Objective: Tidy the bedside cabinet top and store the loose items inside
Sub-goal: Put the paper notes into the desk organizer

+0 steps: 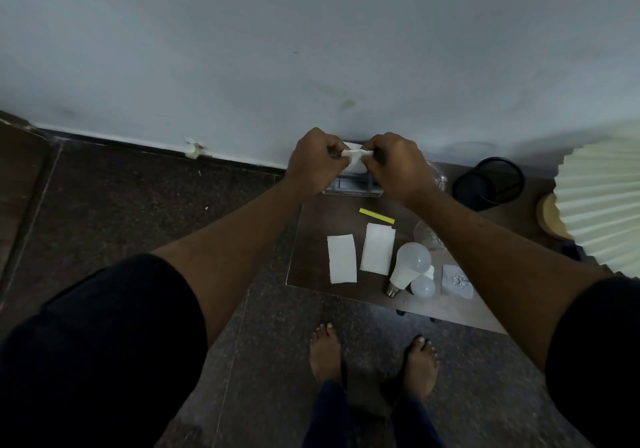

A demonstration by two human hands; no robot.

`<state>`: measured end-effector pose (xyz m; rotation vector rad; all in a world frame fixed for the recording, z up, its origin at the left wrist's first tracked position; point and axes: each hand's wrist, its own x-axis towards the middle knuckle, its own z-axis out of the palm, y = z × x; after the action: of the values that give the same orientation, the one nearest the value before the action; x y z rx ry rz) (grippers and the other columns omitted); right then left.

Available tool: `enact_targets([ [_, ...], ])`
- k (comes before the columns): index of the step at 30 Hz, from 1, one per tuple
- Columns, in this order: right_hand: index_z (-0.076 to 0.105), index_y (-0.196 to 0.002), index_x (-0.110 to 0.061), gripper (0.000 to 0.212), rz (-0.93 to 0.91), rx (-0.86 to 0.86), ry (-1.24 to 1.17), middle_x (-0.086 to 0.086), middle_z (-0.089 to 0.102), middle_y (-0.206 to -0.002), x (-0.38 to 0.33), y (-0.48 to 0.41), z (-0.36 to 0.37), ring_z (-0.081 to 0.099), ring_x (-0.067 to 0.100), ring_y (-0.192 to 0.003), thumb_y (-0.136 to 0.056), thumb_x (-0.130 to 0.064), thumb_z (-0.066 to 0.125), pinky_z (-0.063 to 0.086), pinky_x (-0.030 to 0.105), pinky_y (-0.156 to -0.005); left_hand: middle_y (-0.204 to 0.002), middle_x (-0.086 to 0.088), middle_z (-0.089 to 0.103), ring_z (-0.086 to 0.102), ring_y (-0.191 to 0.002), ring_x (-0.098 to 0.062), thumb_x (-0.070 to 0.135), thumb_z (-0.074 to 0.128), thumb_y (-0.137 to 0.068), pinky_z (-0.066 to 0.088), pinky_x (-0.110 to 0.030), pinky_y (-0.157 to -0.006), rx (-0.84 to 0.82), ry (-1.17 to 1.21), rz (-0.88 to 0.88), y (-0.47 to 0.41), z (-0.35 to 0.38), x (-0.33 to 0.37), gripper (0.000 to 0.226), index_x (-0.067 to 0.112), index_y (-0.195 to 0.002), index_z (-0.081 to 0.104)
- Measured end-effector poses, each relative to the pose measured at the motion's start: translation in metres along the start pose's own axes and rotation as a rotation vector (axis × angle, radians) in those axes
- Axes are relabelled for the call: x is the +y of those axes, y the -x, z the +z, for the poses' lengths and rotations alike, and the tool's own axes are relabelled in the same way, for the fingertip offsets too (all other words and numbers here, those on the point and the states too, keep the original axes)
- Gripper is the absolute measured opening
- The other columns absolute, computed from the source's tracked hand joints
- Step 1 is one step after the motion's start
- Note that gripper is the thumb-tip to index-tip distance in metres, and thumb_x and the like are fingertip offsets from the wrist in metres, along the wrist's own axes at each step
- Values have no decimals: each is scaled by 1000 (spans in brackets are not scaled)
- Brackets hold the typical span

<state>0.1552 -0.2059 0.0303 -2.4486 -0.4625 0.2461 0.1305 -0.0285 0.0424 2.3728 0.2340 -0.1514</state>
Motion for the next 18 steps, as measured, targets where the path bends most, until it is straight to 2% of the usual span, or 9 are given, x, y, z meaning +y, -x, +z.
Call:
enact_targets([
  [3,72,-106,-16,15,-7,-34,28,5,68,-99,-1,-1,-1,62,23,-87,-93,-18,65,55,45,-77,-83,5,59,56,-76,-12,22,82,-79,49,-26,-69,-2,-9,29,2,1,-3,20,15,-98,81],
  [8,71,-109,-15,18,-18,-82,73,7,64,-102,-6,-1,-1,61,26,-90,-94,-21,64,53,46,-79,-88,-6,70,61,-79,-16,19,80,-80,50,-26,-70,20,-29,45,2,0,-6,17,14,-96,82],
  [12,68,-111,-15,18,-2,-76,73,7,65,-105,-8,0,0,61,27,-94,-94,-20,65,53,47,-81,-86,7,59,56,-76,-8,19,81,-80,42,-12,-66,25,-38,30,1,3,-8,19,18,-98,80],
  [16,64,-119,-14,27,2,-21,66,8,64,-111,-8,3,0,63,24,-94,-93,-19,68,55,44,-80,-79,13,55,53,-68,-1,15,80,-77,38,-7,-61,33,-22,-2,1,3,-10,19,21,-95,78],
  [18,63,-120,-15,28,3,9,66,8,63,-111,-8,4,1,63,23,-92,-92,-18,69,56,43,-78,-80,11,58,55,-70,-4,14,80,-77,37,-6,-61,48,-13,-5,2,4,-10,19,21,-94,78],
])
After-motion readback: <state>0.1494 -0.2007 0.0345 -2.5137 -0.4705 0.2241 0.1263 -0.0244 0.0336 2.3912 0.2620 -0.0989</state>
